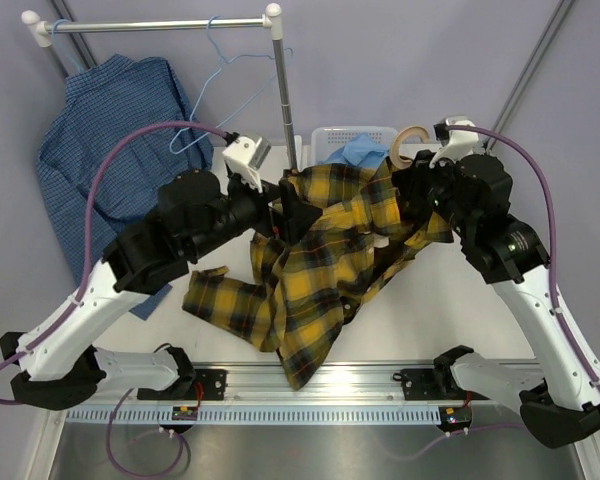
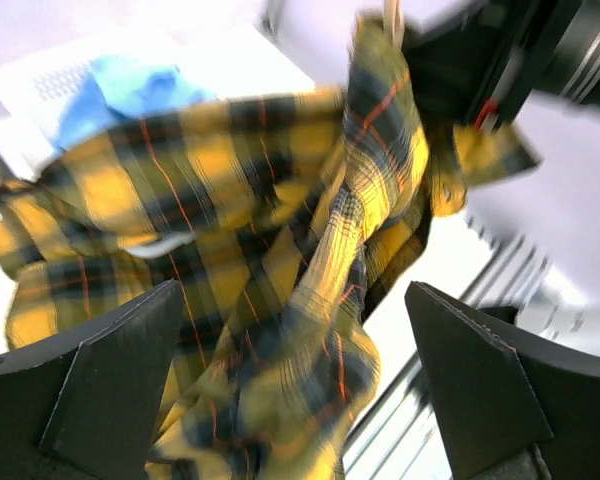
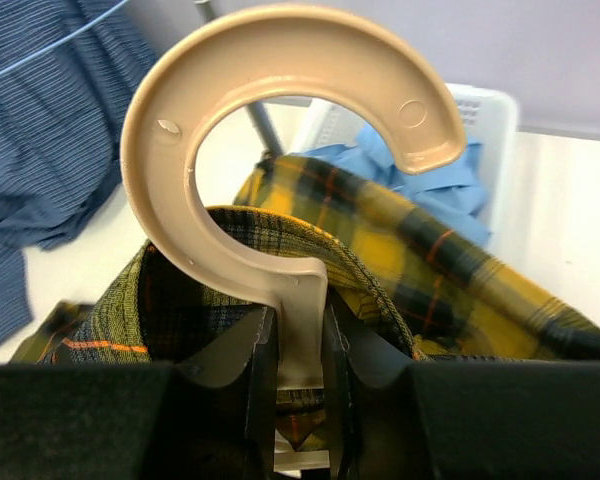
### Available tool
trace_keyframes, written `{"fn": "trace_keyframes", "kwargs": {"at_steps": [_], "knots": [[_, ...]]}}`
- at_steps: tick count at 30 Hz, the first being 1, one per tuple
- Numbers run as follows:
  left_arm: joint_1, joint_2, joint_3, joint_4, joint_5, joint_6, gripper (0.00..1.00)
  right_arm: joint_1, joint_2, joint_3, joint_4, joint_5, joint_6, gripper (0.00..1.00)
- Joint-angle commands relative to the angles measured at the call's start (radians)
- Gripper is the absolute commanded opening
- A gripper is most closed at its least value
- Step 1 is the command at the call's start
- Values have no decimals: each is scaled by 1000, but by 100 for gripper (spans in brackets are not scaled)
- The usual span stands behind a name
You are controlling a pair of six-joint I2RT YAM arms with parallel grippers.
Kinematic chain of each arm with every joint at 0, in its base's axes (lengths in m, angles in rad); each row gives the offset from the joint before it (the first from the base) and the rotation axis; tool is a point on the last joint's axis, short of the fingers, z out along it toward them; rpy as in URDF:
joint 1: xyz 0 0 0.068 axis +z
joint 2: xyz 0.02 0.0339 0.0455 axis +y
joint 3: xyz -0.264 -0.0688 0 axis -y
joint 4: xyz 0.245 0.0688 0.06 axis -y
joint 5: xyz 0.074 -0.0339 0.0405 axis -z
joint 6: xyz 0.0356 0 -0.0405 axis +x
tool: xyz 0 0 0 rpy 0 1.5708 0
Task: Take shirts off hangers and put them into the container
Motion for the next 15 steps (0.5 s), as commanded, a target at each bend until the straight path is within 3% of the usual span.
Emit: {"fn": "trace_keyframes", "kwargs": {"at_steps": [1,5,9,11,15], "knots": [[-22,-23,71,72,-112,-87,99,6,-9,15,49,162,-49,0],[-126,102,151,69,-216,-98,99,6,17,11,71,234,-28,0],[-246,237,220,74,-400,-101,91,8,81,68,14,381,9,0],[-270,294,263,72,-404,-115,83,8,81,68,17,381,21,0],[-272,414,336,72,-418,-127,77,18,75,68,5,375,49,0]]}}
